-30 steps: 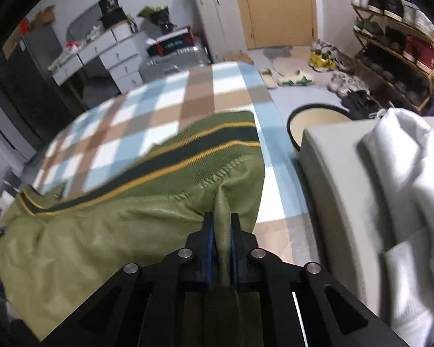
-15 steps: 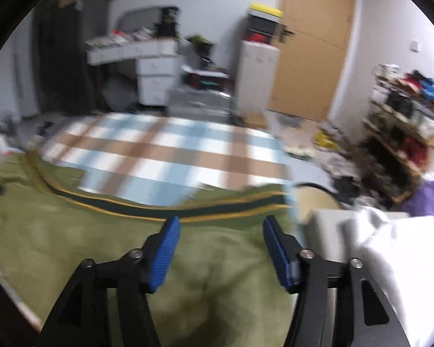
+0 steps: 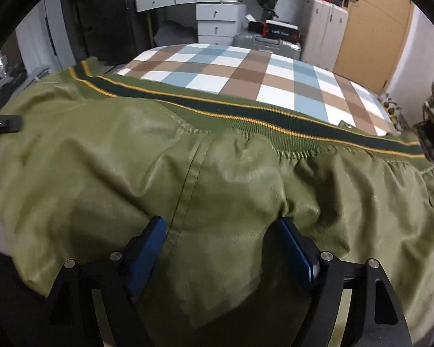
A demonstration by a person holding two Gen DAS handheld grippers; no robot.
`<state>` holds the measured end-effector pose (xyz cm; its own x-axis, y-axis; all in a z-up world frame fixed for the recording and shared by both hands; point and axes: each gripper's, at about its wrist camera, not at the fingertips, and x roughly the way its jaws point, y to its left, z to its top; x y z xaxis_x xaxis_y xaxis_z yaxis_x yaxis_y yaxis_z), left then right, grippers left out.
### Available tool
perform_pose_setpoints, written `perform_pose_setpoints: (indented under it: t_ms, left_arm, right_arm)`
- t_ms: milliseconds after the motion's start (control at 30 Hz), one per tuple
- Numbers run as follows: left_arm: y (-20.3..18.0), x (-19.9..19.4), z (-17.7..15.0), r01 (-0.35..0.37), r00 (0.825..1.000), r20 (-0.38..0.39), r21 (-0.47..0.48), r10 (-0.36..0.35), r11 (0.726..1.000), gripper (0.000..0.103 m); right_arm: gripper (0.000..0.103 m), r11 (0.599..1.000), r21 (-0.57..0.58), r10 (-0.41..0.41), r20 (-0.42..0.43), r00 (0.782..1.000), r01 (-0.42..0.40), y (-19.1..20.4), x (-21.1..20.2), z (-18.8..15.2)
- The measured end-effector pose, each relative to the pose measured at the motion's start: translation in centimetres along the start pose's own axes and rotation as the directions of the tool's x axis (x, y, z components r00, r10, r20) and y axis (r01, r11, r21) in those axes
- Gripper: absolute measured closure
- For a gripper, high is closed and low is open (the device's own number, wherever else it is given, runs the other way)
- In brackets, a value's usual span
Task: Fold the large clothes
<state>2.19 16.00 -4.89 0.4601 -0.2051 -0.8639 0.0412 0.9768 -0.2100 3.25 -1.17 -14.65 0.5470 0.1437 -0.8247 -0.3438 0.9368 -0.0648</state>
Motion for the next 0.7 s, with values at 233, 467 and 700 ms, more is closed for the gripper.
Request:
perform_pose_setpoints:
  t_ms: [233, 467, 700]
  left_arm:
    - [2.3, -1.2, -1.2, 0.011, 1.000, 0.013, -0.140, -0.009, 0.990, 0.022]
    - [2.9, 2.9, -6.6, 0.182, 0.973, -0.073, -0.330, -0.217, 0.926, 0.022]
    - [2.1, 6.3, -6.8, 0.308, 0.940, 0.018, -0.480, -0.342, 0.821, 0.022]
  right_arm:
    - [0.022, 0.999, 0.042, -0.016, 0.033, 0.999, 0.015, -0.7, 0.9, 0.7]
    - [0.022, 0.996, 0.075, 0.035, 0.117, 0.993, -0.044, -1.1, -0.9, -0.4]
    - [0.021, 0.947, 0.223, 0.170, 0.259, 0.951, -0.230, -3.3, -5.3, -0.8]
